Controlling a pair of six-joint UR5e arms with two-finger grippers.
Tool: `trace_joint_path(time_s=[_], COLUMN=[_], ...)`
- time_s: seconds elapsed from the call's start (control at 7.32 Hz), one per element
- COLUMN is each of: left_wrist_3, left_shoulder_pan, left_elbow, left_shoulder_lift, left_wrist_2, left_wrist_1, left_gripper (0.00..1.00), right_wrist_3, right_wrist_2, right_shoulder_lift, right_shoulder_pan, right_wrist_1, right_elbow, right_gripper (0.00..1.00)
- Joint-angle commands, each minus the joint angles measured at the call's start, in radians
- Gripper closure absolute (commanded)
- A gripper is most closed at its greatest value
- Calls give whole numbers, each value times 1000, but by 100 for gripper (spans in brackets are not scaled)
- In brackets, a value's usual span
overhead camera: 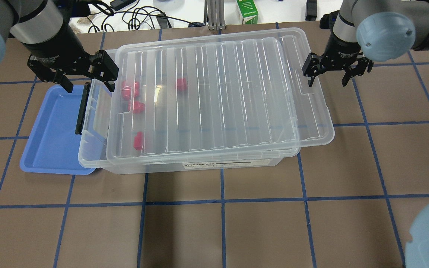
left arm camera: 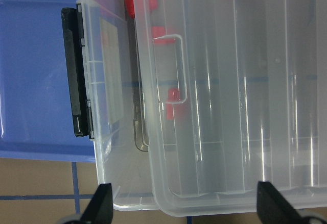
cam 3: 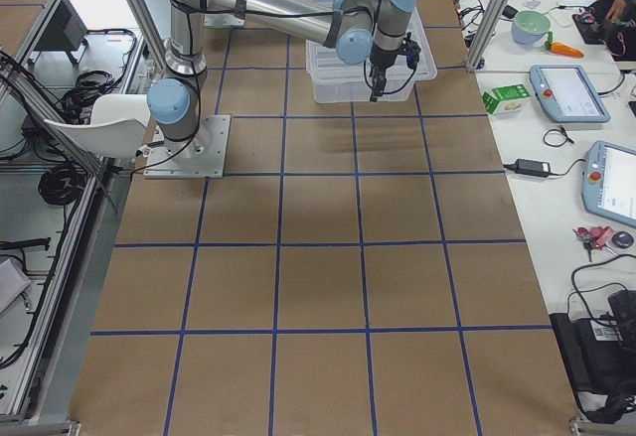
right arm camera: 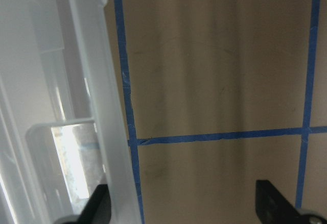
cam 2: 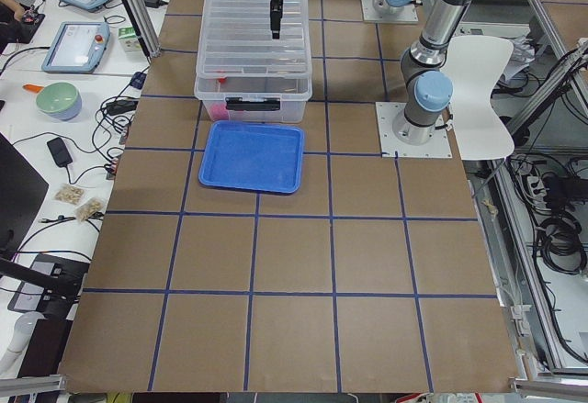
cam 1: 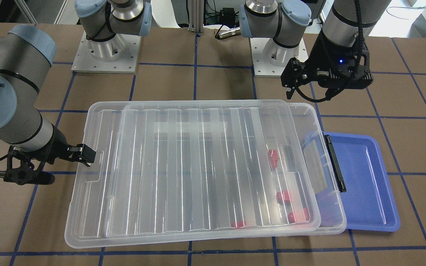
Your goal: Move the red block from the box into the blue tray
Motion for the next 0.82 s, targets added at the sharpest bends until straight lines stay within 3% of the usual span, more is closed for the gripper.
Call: trace_joint_path(time_s=[0.0, 0.68], left_wrist_3=[0, 0], left_shoulder_pan=[0, -1], left_elbow=[0, 0], left_shoulder_lift=[-2, -2], left_wrist_2=[0, -2], left_wrist_1=[0, 0], left_gripper=[0, 0], right_wrist_3=[-1, -70], right_wrist_2=[-2, -68], right_shoulder_lift=[-7, -10], right_shoulder_pan=[-40, -70], right_wrist_1=[7, 7], right_elbow=[0, -3], right_gripper=[0, 0])
